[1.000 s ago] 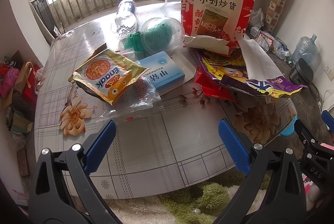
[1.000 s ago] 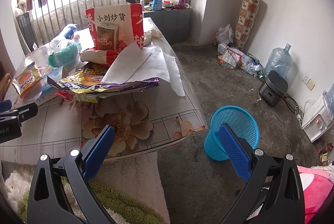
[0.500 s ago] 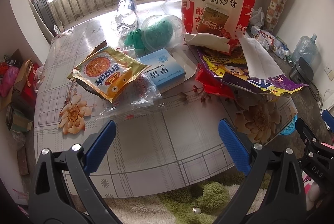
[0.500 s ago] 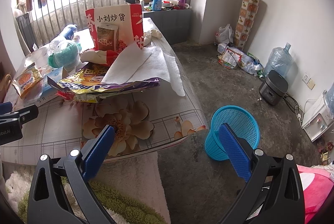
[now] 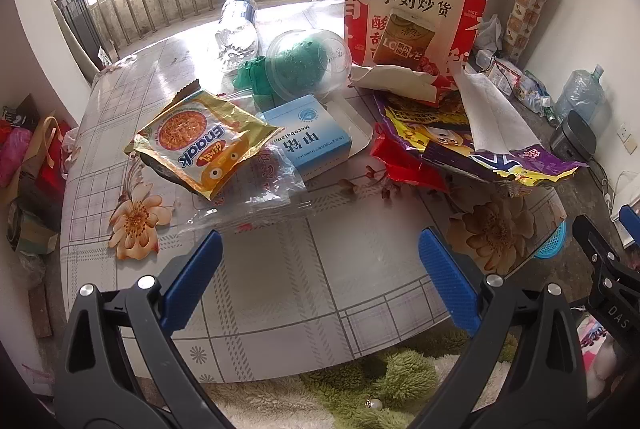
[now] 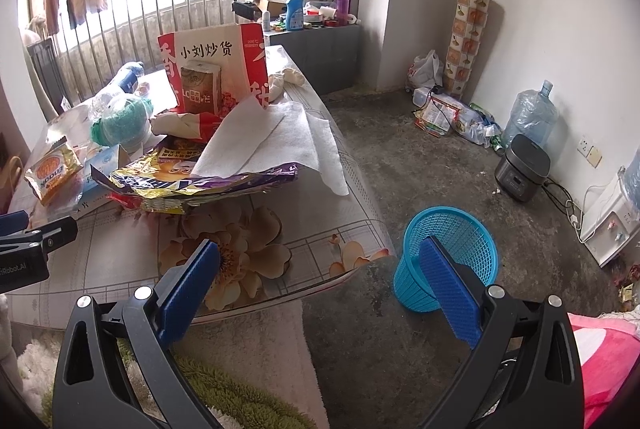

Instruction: Collect trash

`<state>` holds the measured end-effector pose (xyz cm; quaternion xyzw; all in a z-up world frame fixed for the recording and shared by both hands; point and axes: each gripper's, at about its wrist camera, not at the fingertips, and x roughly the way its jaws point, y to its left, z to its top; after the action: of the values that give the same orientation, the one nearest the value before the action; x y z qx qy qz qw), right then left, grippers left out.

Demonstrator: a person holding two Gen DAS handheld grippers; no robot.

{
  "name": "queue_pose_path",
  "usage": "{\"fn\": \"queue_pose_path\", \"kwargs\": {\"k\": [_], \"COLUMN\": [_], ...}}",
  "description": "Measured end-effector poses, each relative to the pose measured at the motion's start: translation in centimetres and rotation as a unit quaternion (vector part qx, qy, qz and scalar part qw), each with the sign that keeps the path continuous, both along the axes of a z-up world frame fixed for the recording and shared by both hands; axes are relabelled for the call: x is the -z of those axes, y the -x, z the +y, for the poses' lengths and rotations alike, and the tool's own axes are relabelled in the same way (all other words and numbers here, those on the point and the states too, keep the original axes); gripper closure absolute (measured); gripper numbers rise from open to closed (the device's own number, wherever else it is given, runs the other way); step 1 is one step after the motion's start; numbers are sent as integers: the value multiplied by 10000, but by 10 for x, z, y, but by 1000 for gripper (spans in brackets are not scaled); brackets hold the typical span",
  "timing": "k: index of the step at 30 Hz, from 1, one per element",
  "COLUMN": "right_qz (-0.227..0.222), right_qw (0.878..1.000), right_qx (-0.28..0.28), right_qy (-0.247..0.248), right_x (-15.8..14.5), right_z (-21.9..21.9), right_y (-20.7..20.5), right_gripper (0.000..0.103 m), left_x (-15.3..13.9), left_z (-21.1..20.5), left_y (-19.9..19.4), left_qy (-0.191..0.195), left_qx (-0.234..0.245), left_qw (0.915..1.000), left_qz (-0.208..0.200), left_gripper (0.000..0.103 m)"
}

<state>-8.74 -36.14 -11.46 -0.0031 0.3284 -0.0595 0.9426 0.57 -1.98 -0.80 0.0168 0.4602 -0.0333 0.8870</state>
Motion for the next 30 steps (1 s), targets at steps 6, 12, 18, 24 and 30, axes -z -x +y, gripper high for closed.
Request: {"fn": "queue_pose_path", "kwargs": {"k": [6, 12, 18, 24, 30], "right_qz": [-272, -592, -490, -27, 673], "right_qw": [9996, 9981, 9985, 9994, 9944], "right_qx": [80, 146, 126, -347, -787], "right_qy": [43, -43, -207, -82, -222], "right_x": [-15, -39, -50, -41, -21], "right_z": [-5, -16, -20, 0, 11], "right_y": [-4, -17, -52, -98, -147], "right_gripper": [6, 6, 7, 25, 44], "left_x": [-7, -23, -39, -39, -44], "left_z": [6, 20, 28, 33, 21], "left_y": [-2, -3, -10, -28, -68], "left_qy": [526, 1286, 1345, 1347, 1081], "left_qx": [399, 962, 1209, 1268, 1273], "left_qw": [9974, 9816, 9687, 9692, 9759], "left_qz": [-291, -1030, -1699, -1623, -1403], "left_gripper": [9, 9, 9, 9, 14]}}
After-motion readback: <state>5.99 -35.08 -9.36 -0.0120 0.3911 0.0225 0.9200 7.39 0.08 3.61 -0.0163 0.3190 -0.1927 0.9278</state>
